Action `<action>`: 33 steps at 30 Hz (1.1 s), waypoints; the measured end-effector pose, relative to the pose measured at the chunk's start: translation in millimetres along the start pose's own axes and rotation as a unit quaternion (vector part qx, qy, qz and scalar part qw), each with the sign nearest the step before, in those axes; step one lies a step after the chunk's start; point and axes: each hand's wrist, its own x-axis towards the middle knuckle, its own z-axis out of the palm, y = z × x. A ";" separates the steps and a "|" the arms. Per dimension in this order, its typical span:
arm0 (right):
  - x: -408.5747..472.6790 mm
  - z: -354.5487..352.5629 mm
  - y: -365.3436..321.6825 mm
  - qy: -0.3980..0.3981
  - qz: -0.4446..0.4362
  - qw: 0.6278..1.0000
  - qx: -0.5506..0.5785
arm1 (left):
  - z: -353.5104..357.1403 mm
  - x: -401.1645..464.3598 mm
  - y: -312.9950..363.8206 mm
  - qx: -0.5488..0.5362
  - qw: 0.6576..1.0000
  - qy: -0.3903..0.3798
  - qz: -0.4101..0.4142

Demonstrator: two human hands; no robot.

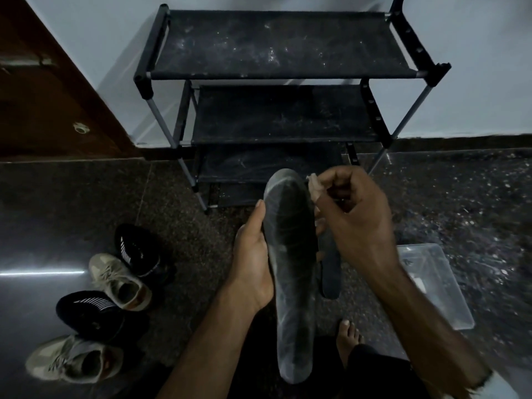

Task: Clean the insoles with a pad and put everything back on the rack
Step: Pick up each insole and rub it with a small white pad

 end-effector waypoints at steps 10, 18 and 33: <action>-0.5 -3.9 5.4 0.051 -0.004 0.998 -0.048 | 11.9 3.1 -12.7 0.041 0.998 0.037 -0.021; -5.7 1.0 7.5 0.047 -0.056 0.983 -0.171 | 17.5 2.9 -19.7 0.100 0.995 0.029 -0.008; -13.6 12.2 6.3 0.022 -0.111 0.975 -0.190 | 23.0 -0.9 -14.2 0.083 0.996 0.029 -0.006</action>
